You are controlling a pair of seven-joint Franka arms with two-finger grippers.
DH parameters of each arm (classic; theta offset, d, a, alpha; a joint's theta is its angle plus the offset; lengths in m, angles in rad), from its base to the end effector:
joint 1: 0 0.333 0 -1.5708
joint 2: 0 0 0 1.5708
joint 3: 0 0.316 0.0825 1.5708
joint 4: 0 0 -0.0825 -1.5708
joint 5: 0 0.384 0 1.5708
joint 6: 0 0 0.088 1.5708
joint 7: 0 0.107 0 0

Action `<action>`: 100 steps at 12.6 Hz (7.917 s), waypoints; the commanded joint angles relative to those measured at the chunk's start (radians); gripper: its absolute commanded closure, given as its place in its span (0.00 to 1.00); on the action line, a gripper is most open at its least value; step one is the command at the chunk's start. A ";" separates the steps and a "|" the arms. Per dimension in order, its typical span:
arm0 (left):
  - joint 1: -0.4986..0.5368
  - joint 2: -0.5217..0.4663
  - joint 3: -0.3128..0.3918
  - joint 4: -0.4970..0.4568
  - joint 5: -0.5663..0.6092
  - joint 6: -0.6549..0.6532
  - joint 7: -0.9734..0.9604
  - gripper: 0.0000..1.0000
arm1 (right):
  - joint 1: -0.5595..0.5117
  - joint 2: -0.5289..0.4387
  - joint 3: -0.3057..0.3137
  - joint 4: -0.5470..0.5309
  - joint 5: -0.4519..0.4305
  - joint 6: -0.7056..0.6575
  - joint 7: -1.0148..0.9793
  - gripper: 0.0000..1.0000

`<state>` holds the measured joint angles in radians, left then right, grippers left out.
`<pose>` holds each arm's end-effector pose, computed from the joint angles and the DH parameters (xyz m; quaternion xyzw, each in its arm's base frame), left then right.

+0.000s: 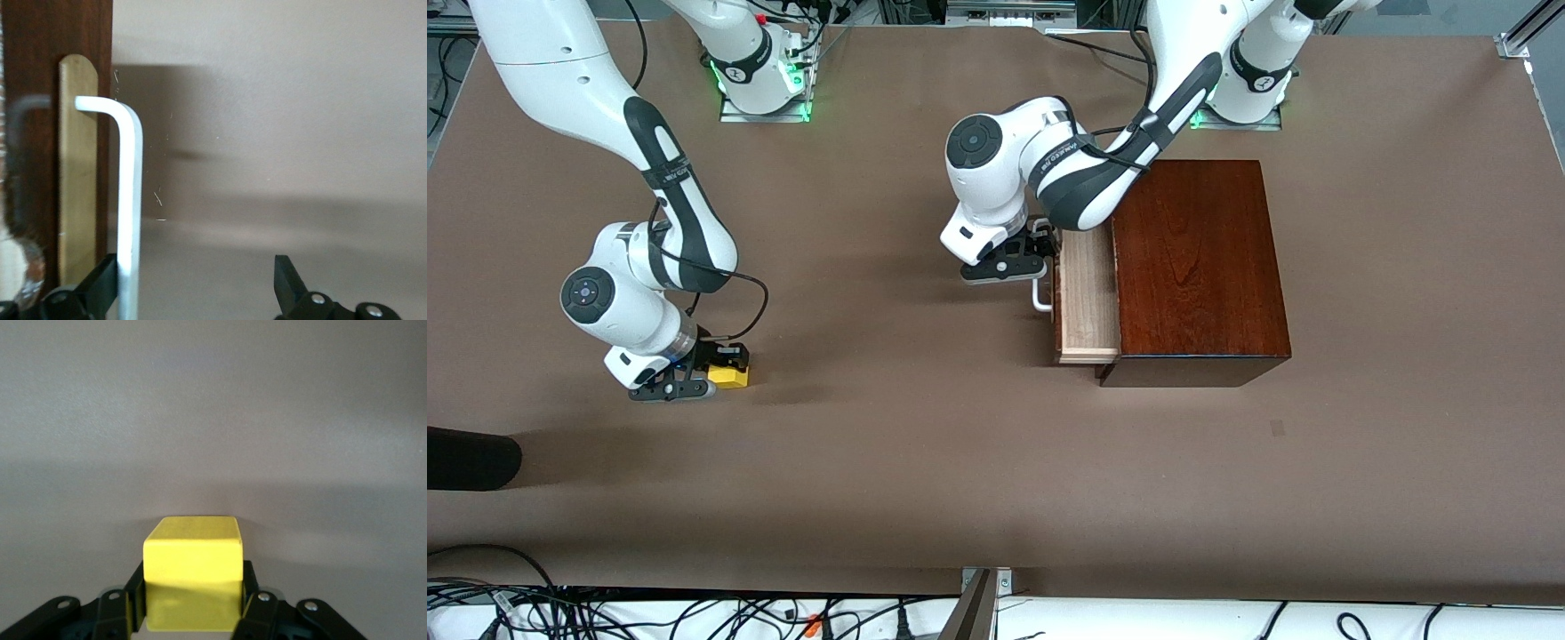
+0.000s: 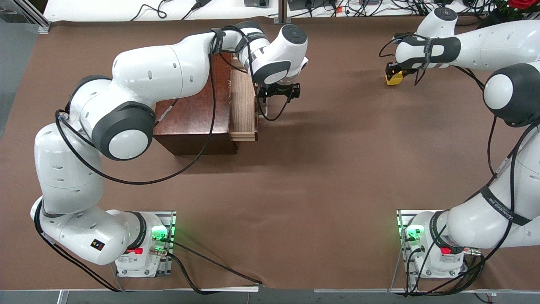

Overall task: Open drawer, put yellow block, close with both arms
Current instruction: 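Pull the drawer open with the left gripper while the right gripper grasps the cube, then carry the yellow cube over the drawer while the left gripper withdraws, then lower the yellow cube into the drawer and open the right gripper, then lift the right gripper away while the left gripper reaches the drawer, then push the drawer shut into the box with the left gripper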

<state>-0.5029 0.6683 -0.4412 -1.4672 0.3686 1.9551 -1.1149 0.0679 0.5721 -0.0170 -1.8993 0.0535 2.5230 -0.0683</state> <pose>0.4713 -0.5189 0.3051 -0.9972 -0.0404 0.0024 0.0627 0.6362 0.0324 0.2020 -0.9988 -0.0397 -0.0260 0.0113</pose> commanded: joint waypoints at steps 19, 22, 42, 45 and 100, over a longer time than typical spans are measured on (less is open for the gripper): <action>0.627 -0.442 0.105 0.108 -0.339 -0.513 1.030 0.00 | 0.383 -0.164 0.295 0.365 -0.203 -0.500 -0.056 0.74; 0.490 -0.580 0.333 -0.062 -0.394 -0.458 1.053 0.00 | 0.574 -0.071 0.293 0.509 -0.311 -0.607 -0.056 0.74; 0.437 -0.693 0.480 -0.206 -0.398 -0.324 1.138 0.00 | 0.803 0.236 0.272 0.826 -0.448 -0.509 -0.261 0.74; 0.435 -0.693 0.478 -0.206 -0.398 -0.324 1.138 0.00 | 0.799 0.253 0.272 0.818 -0.454 -0.503 -0.275 0.74; 0.152 -0.022 -0.051 -0.062 -0.120 -0.088 1.865 0.00 | 0.069 -0.518 -0.034 0.313 -0.052 -0.894 0.084 0.00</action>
<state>-0.3711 0.6623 -0.4949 -1.5321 0.2100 1.9409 0.7234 0.1329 0.0553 -0.0516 -1.6043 0.0101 1.6391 -0.0033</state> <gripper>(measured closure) 0.000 0.000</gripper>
